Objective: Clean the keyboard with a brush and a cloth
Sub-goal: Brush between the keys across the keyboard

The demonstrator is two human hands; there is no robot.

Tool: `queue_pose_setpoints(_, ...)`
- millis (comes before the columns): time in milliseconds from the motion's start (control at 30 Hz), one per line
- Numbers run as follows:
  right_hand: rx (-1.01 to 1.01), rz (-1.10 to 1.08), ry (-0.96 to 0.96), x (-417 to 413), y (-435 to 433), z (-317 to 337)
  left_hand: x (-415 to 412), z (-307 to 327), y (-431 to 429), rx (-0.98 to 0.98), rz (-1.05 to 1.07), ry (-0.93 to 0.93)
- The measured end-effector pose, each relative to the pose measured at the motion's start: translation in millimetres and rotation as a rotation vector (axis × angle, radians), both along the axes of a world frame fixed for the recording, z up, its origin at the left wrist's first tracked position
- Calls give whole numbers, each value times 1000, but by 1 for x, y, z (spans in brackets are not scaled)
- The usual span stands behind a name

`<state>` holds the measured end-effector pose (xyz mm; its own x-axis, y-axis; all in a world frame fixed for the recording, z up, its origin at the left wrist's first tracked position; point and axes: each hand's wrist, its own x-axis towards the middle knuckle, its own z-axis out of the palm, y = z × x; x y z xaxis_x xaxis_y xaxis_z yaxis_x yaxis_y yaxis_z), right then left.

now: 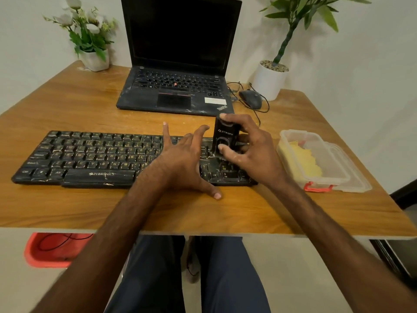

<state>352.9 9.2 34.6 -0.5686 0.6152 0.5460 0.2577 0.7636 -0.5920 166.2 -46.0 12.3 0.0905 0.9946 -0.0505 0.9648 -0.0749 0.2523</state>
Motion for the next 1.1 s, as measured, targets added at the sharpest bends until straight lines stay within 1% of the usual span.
queue_pose_setpoints(133,-39,102,-38,13,-23,-1,-1,-2,1,25,-20,-11)
queue_pose_setpoints(200,-67,131,-34,16,-21,-1,0,0,0,13,-7,-7)
queue_pose_setpoints(267,-82,57,0,16,-9,-1,3,3,-1,-8,-2,-4)
queue_pose_setpoints(333,-57,-29,24,15,2,0,3,5,-2,-9,12,-9)
queue_pose_setpoints(400,-62,-73,39,16,0,-1,3,7,-3,-15,16,-9)
queue_pose_setpoints(467,-87,-32,58,20,-18,-6,3,6,-4,-16,11,-10)
queue_pose_setpoints(533,-52,30,50,28,-33,-14,3,5,-3,1,12,-20)
queue_pose_setpoints(567,-31,23,48,34,-34,-17,3,4,-3,3,13,-28)
queue_pose_setpoints(667,-21,-178,89,51,-25,-18,3,5,-4,7,11,-58)
queue_pose_setpoints(733,13,-245,135,51,-29,-18,3,5,-3,11,5,-44)
queue_pose_setpoints(767,8,-223,152,44,-37,-18,3,5,-3,14,1,-33)
queue_pose_setpoints(833,-7,-105,157,28,-56,-23,1,3,-1,13,-5,-29)
queue_pose_setpoints(900,49,-48,127,25,-65,-31,1,2,-2,9,-9,-32)
queue_pose_setpoints(933,59,-78,122,29,-63,-32,1,2,-2,10,-8,-34)
queue_pose_setpoints(1033,19,-284,154,48,-42,-27,2,3,-4,11,3,-40)
queue_pose_setpoints(1100,45,-332,163,52,-34,-23,2,4,-3,10,3,-44)
